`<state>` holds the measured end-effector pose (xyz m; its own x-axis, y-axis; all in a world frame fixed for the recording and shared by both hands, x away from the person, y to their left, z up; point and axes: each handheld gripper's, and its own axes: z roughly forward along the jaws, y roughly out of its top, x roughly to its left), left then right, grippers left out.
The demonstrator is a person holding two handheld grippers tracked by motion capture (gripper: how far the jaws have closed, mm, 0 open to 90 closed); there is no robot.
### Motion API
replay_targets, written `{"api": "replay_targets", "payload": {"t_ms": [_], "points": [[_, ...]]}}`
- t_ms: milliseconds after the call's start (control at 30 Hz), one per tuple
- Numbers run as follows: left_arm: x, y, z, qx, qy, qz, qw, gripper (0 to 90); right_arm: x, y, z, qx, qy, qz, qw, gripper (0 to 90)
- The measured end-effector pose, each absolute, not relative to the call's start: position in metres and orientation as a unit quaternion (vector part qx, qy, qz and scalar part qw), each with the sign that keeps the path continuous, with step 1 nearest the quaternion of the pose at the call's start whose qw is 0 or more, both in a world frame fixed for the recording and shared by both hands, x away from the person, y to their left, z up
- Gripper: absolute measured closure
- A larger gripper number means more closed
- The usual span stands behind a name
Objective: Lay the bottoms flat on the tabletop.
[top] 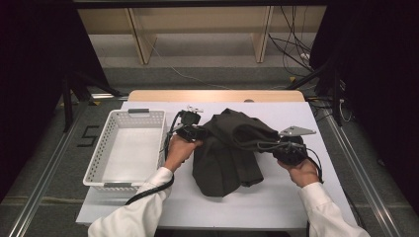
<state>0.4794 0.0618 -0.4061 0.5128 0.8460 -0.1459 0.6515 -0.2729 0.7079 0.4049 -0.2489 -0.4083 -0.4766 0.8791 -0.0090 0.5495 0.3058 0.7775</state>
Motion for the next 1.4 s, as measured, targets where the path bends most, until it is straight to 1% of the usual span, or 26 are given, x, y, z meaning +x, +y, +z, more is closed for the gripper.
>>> {"api": "replay_targets", "payload": {"t_ms": [33, 67, 167, 200, 267, 333, 433, 500, 600, 667, 700, 733, 767, 800, 833, 867, 900, 933, 967, 1000, 1067, 1100, 1333, 1400], "points": [[0.477, 0.06, -0.401, 0.789, 0.472, 0.141, 0.368, 48.7, 0.409, -0.25, -0.406, 0.465, 0.772, 0.371, 0.224, 84.4], [0.474, 0.059, -0.394, 0.793, 0.462, 0.152, 0.367, 44.9, 0.413, -0.251, -0.404, 0.469, 0.767, 0.375, 0.225, 84.5], [0.461, 0.053, -0.375, 0.801, 0.429, 0.162, 0.386, 37.4, 0.421, -0.254, -0.399, 0.476, 0.759, 0.386, 0.22, 84.4], [0.457, 0.051, -0.369, 0.801, 0.419, 0.161, 0.397, 36.2, 0.422, -0.254, -0.397, 0.477, 0.758, 0.387, 0.222, 84.4], [0.449, 0.047, -0.362, 0.8, 0.406, 0.141, 0.419, 33.1, 0.423, -0.254, -0.395, 0.476, 0.757, 0.388, 0.222, 84.3], [0.441, 0.039, -0.358, 0.807, 0.388, 0.135, 0.425, 30.0, 0.422, -0.253, -0.394, 0.476, 0.757, 0.389, 0.222, 84.3], [0.434, 0.028, -0.357, 0.816, 0.37, 0.144, 0.42, 23.6, 0.422, -0.251, -0.394, 0.473, 0.76, 0.387, 0.222, 84.3], [0.433, 0.021, -0.359, 0.822, 0.358, 0.145, 0.42, 20.8, 0.421, -0.251, -0.393, 0.471, 0.76, 0.389, 0.221, 84.3], [0.436, 0.012, -0.364, 0.829, 0.341, 0.174, 0.407, 15.6, 0.42, -0.249, -0.393, 0.468, 0.763, 0.391, 0.217, 84.2], [0.442, 0.008, -0.369, 0.826, 0.328, 0.186, 0.419, 16.4, 0.42, -0.248, -0.392, 0.465, 0.764, 0.391, 0.217, 84.3], [0.445, 0.007, -0.371, 0.823, 0.324, 0.188, 0.427, 17.4, 0.42, -0.248, -0.392, 0.465, 0.764, 0.391, 0.216, 84.2], [0.448, 0.007, -0.374, 0.819, 0.317, 0.191, 0.438, 20.8, 0.419, -0.247, -0.392, 0.465, 0.765, 0.391, 0.215, 84.2], [0.449, 0.006, -0.377, 0.816, 0.31, 0.197, 0.446, 31.5, 0.419, -0.247, -0.392, 0.464, 0.765, 0.391, 0.216, 84.1], [0.449, 0.005, -0.381, 0.813, 0.309, 0.208, 0.447, 46.0, 0.419, -0.247, -0.393, 0.464, 0.765, 0.39, 0.216, 84.0], [0.45, 0.004, -0.384, 0.809, 0.316, 0.22, 0.445, 56.8, 0.42, -0.247, -0.393, 0.464, 0.765, 0.39, 0.216, 84.0], [0.451, 0.004, -0.385, 0.806, 0.321, 0.228, 0.442, 70.0, 0.42, -0.248, -0.393, 0.465, 0.765, 0.39, 0.216, 83.9], [0.453, 0.005, -0.385, 0.802, 0.327, 0.227, 0.446, 79.1, 0.42, -0.248, -0.394, 0.465, 0.765, 0.39, 0.215, 83.6], [0.455, 0.006, -0.385, 0.796, 0.335, 0.221, 0.452, 83.9, 0.42, -0.248, -0.393, 0.465, 0.765, 0.391, 0.214, 82.9], [0.457, 0.008, -0.384, 0.793, 0.34, 0.218, 0.456, 85.0, 0.42, -0.248, -0.393, 0.465, 0.764, 0.394, 0.214, 81.1], [0.46, 0.01, -0.384, 0.79, 0.347, 0.219, 0.457, 85.5, 0.42, -0.248, -0.392, 0.466, 0.761, 0.396, 0.215, 76.7], [0.465, 0.015, -0.381, 0.779, 0.371, 0.215, 0.458, 85.7, 0.419, -0.247, -0.39, 0.469, 0.758, 0.4, 0.215, 64.4], [0.469, 0.019, -0.38, 0.771, 0.387, 0.209, 0.461, 85.7, 0.418, -0.248, -0.388, 0.469, 0.756, 0.403, 0.212, 56.9], [0.508, 0.044, -0.376, 0.74, 0.466, 0.178, 0.451, 85.7, 0.41, -0.245, -0.387, 0.457, 0.77, 0.401, 0.196, 39.2], [0.518, 0.051, -0.378, 0.731, 0.487, 0.176, 0.444, 85.7, 0.404, -0.243, -0.39, 0.446, 0.779, 0.398, 0.187, 36.4]]}}
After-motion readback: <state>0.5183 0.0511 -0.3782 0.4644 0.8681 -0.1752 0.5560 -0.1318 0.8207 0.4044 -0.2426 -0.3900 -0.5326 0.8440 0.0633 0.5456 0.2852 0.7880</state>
